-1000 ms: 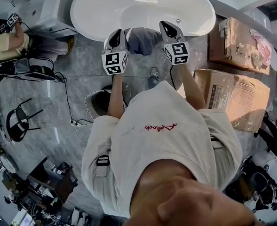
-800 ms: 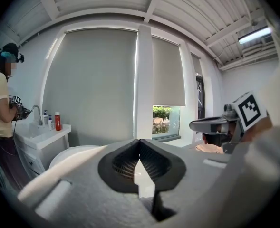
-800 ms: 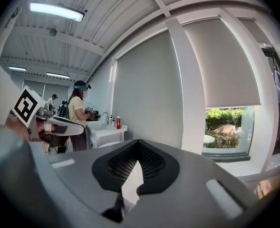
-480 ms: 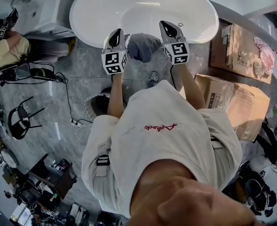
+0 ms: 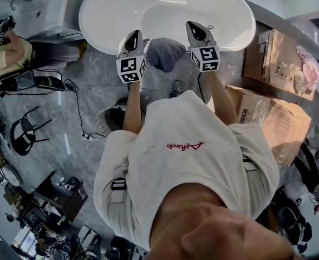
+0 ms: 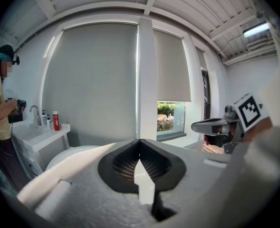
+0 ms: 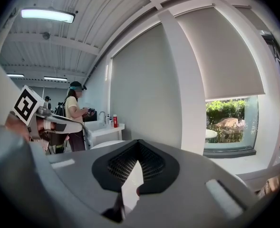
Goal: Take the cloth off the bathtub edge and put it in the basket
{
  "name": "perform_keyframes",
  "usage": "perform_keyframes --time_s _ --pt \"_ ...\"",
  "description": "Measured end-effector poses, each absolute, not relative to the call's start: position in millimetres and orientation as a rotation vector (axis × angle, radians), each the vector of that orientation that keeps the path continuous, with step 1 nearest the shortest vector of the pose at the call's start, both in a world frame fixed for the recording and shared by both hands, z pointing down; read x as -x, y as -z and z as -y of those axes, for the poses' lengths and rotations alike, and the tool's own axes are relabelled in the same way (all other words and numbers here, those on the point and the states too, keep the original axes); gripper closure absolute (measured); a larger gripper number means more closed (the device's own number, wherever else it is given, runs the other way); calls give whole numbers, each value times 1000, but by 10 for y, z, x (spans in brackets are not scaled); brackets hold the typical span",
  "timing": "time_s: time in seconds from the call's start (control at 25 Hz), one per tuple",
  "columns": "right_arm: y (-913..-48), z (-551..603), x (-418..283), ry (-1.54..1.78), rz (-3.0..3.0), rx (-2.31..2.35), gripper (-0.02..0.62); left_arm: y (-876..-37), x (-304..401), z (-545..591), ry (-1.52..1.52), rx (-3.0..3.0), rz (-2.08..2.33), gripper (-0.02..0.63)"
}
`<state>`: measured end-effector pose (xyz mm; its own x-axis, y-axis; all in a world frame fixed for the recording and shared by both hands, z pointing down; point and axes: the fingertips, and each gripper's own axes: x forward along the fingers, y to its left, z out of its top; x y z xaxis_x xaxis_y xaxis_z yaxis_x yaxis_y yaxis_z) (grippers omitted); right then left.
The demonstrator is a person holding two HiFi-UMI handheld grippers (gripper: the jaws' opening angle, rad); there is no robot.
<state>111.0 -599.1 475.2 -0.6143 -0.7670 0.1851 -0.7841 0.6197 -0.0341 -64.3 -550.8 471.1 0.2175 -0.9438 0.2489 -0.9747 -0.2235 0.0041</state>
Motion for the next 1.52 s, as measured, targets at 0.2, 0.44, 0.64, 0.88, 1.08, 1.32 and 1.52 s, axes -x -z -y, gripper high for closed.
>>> perform_keyframes --time_s 0.2,0.44,0.64,0.88,1.08,1.32,1.52 --pt "-4890 6018 -1064 -217 2678 -1281 590 -4755 709 5547 -306 -2300 1855 603" --pt "-5012 6009 -971 -254 2667 -1249 590 -4900 772 5552 -342 -2281 1833 603" --pt "-5251 5994 -859 -294 2632 -1221 590 -5157 920 5553 -372 -2245 1805 603" --pt "-5567 6028 -630 -336 2576 -1208 590 -5530 1157 5630 -397 -2216 1739 603" --pt "-5910 6119 -563 -385 2516 -1214 591 -5856 1264 5705 -410 -2195 1686 603" --pt "-6290 6113 -476 -433 2458 -1191 589 -6270 1317 5676 -451 -2158 1614 603" --pt "-6702 6055 -485 -498 2403 -1159 589 -6630 1276 5653 -485 -2137 1572 603"
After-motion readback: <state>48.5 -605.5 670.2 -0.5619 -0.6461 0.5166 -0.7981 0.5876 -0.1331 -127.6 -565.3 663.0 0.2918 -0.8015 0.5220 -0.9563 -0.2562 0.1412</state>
